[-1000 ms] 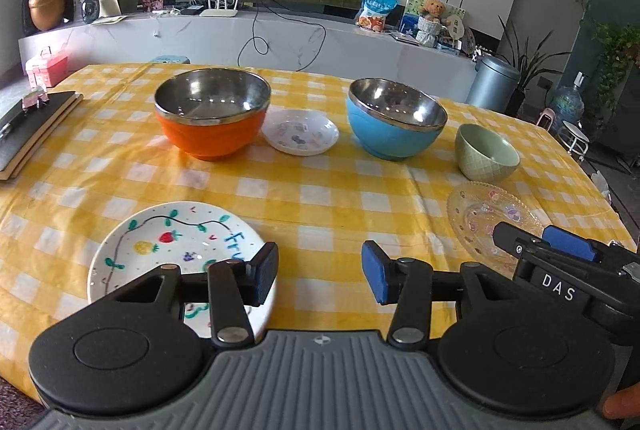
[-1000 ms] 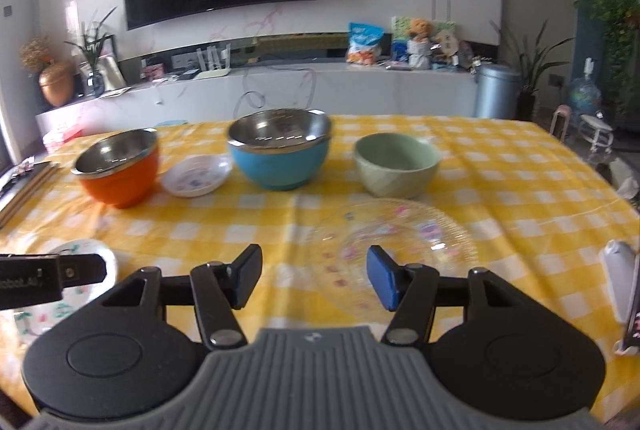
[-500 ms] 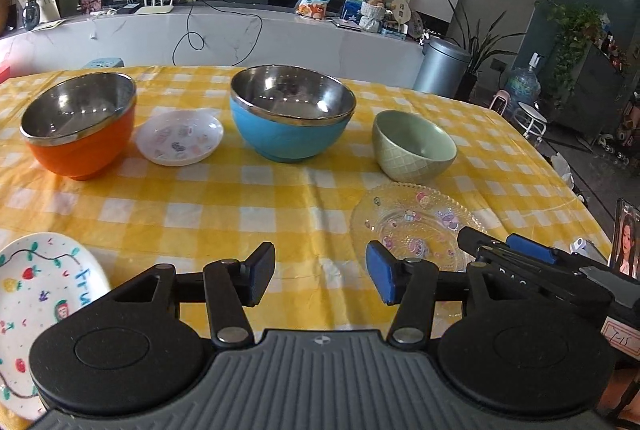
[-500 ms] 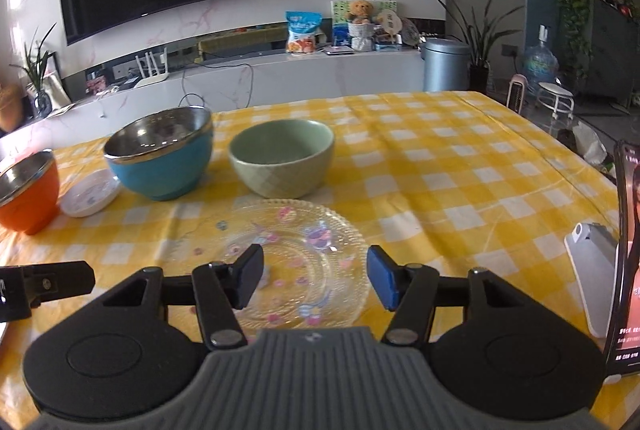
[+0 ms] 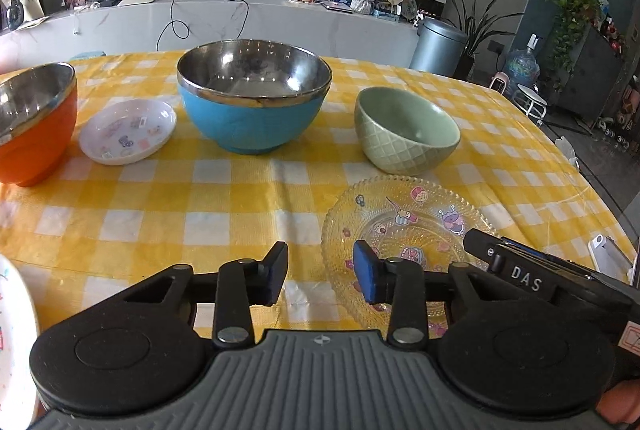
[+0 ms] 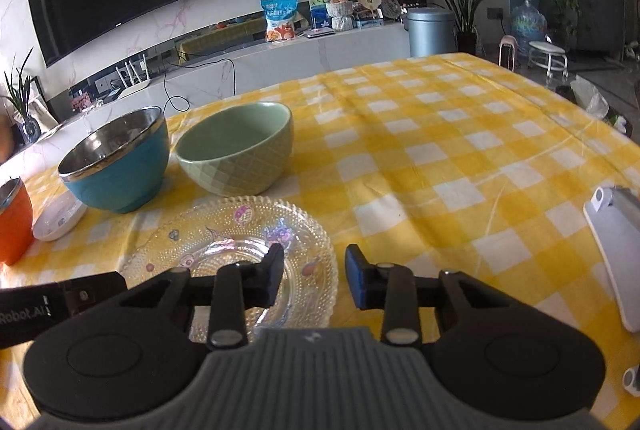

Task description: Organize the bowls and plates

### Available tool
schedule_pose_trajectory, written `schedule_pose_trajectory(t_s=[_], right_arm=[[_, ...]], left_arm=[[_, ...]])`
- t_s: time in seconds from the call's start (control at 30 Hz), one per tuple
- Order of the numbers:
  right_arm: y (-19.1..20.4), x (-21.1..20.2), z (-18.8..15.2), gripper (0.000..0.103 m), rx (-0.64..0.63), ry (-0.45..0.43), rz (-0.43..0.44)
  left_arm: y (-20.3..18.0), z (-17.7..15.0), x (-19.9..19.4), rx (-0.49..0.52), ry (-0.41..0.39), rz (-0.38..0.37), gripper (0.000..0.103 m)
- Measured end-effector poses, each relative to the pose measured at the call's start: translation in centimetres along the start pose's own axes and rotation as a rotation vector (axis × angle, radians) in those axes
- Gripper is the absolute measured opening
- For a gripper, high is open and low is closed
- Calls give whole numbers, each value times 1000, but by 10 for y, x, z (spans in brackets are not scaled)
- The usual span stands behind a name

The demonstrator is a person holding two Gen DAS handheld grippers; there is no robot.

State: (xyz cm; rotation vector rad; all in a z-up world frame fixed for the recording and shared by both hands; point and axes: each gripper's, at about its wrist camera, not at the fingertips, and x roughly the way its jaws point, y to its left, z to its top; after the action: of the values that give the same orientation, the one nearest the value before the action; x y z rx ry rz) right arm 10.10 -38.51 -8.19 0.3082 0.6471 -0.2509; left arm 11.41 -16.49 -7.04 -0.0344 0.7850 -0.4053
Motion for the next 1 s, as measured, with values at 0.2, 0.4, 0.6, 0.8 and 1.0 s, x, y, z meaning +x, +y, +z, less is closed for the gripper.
schedule_pose_trajectory(t_s=[0.2,0.4,0.6,0.8,1.0], right_arm=[[-1,1,-3,22,12,-12,12],[-5,0,-3,19,28,-22,19],[-3,-5,-5,14,12,-29,4],[6,-13,-8,12,15,-10,32],[24,-25,-17,11,21,17,75]], left_arm=[[-3,-3,7,-3,13,-6,32],[-10,-4,8,14,7,-19,22],[-10,-4,4,17,9,-4,18],[1,-9,-9,-7,12,27,18],[25,-13,-32,-54,-8,49,18]])
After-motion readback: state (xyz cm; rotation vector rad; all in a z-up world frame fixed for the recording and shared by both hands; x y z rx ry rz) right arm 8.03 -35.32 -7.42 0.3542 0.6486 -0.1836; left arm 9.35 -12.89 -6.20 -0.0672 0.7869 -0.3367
